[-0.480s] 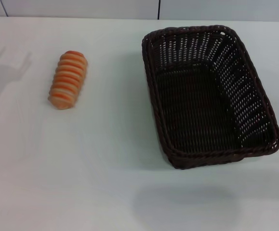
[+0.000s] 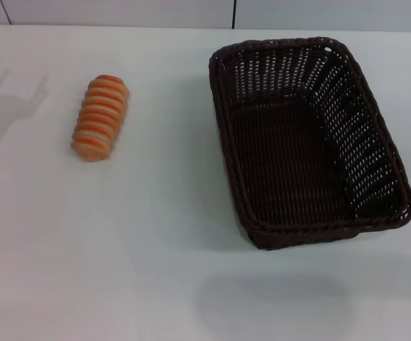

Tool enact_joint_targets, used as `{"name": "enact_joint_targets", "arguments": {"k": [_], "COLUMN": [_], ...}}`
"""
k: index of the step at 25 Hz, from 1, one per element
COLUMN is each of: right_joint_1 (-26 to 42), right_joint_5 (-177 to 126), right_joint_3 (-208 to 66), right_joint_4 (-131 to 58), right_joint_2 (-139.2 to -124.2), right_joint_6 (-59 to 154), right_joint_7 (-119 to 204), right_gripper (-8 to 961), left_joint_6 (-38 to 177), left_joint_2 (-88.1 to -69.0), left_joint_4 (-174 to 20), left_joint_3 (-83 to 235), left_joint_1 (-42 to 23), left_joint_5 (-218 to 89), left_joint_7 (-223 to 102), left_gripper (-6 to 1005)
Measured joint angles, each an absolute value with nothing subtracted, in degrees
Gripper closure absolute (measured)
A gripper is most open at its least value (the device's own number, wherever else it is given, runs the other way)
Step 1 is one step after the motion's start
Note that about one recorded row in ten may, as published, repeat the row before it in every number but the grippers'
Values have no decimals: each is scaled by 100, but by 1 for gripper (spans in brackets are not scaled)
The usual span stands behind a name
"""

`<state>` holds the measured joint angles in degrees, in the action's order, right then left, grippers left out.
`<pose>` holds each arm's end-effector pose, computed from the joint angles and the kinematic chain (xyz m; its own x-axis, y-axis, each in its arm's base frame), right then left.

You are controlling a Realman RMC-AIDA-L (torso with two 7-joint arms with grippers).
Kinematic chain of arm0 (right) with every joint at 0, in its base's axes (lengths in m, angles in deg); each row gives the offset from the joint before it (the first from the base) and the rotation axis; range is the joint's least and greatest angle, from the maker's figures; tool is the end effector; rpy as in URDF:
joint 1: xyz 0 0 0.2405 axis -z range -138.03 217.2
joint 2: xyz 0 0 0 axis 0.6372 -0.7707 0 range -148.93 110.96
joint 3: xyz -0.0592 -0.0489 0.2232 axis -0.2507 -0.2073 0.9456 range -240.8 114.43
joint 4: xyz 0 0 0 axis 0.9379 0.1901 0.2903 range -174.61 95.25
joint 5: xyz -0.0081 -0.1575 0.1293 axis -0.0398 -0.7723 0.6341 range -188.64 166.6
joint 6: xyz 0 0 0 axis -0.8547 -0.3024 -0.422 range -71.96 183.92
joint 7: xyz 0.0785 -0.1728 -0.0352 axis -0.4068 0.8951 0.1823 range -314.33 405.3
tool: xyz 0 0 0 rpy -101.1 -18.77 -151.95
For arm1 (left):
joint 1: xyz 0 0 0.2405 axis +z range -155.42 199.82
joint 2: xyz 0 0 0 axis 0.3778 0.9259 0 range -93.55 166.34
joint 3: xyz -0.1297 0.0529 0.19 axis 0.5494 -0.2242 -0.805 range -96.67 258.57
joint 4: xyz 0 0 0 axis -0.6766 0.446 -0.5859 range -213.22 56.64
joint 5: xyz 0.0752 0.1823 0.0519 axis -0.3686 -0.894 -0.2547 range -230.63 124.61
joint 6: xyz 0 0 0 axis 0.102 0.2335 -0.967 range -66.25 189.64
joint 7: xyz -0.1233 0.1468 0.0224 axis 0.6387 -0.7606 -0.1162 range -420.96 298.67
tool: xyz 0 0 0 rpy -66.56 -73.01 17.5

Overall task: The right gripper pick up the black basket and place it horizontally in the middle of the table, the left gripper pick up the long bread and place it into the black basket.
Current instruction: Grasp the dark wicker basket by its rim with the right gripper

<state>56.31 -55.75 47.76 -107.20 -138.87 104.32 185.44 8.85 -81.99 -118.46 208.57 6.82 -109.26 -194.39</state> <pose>0.3402 0.2733 0.1319 0.8679 -0.0122 -0.4966 -0.4965 -0.0561 -0.8662 -0.3131 0.3905 0.0950 0.7593 -0.0122 0.6506 0.6337 -0.2134 -0.7436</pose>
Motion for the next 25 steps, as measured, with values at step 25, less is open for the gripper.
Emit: {"name": "enact_joint_targets", "arguments": {"k": [25], "right_joint_1": [5055], "right_joint_5": [-12329], "right_joint_3": [4782], "right_joint_4": [-14166], "right_joint_2": [-13805], "right_joint_6": [9700], "right_joint_7": [10269], "right_gripper": [463], "left_joint_6": [990], "left_joint_2": [-8182], "left_joint_4": [-11792], "left_joint_3": [20856], "left_joint_1": [595], "left_joint_5": [-10926], "left_joint_7": [-19438], "left_gripper": [215]}}
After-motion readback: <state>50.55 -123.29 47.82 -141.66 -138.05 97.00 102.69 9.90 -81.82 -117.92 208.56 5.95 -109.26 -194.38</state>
